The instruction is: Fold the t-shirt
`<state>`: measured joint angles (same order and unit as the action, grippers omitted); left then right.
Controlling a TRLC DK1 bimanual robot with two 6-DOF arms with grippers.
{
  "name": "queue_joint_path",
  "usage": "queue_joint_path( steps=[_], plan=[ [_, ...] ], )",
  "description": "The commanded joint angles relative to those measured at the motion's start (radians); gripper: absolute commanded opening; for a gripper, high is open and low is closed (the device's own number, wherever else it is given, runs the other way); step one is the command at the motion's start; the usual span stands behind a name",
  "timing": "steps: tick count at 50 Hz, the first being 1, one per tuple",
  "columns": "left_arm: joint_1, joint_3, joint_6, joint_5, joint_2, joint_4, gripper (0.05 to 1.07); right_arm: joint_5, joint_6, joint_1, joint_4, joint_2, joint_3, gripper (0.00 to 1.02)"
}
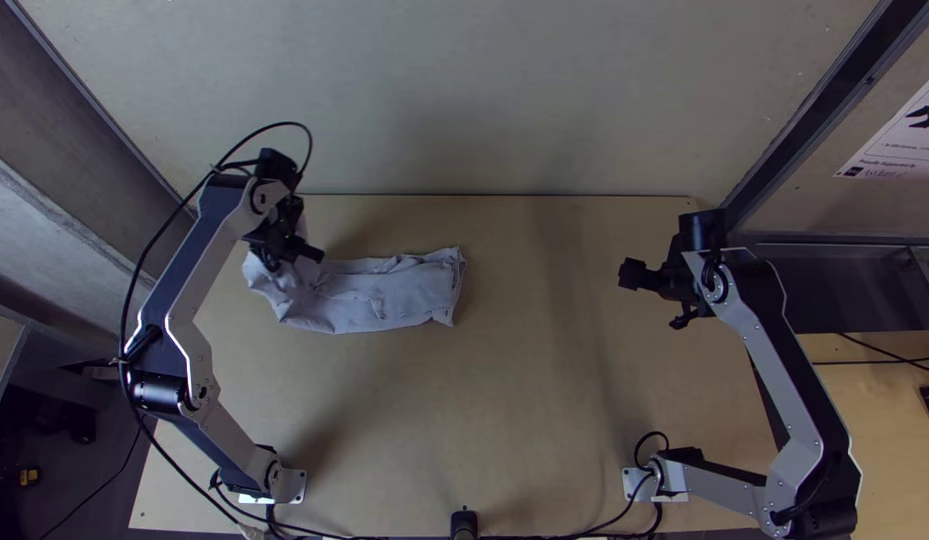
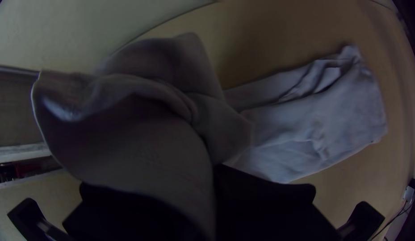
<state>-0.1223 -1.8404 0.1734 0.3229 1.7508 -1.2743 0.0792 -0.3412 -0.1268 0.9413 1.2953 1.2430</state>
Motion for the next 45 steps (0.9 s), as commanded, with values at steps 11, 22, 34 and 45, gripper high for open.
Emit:
queue_joint_path(
  steps=[11,22,34,45],
  plan=[
    [-0.218,-0.18,-0.147,0.007,0.154,-0.076,0.08,0.004,-0.022,0.041,-0.021,-0.07,-0.063,0.99],
    [-0.315,-0.281,-0.239,0.005,0.292,-0.122,0.33,0.004,-0.018,0.079,-0.024,-0.094,-0.086,0.99],
    [-0.398,-0.355,-0.305,-0.004,0.4,-0.122,0.34,0.005,-0.012,0.101,-0.045,-0.113,-0.116,0.99],
    [-0.45,-0.45,-0.371,-0.091,0.486,-0.103,1.03,0.004,-0.012,0.119,-0.055,-0.117,-0.134,0.99]
  ],
)
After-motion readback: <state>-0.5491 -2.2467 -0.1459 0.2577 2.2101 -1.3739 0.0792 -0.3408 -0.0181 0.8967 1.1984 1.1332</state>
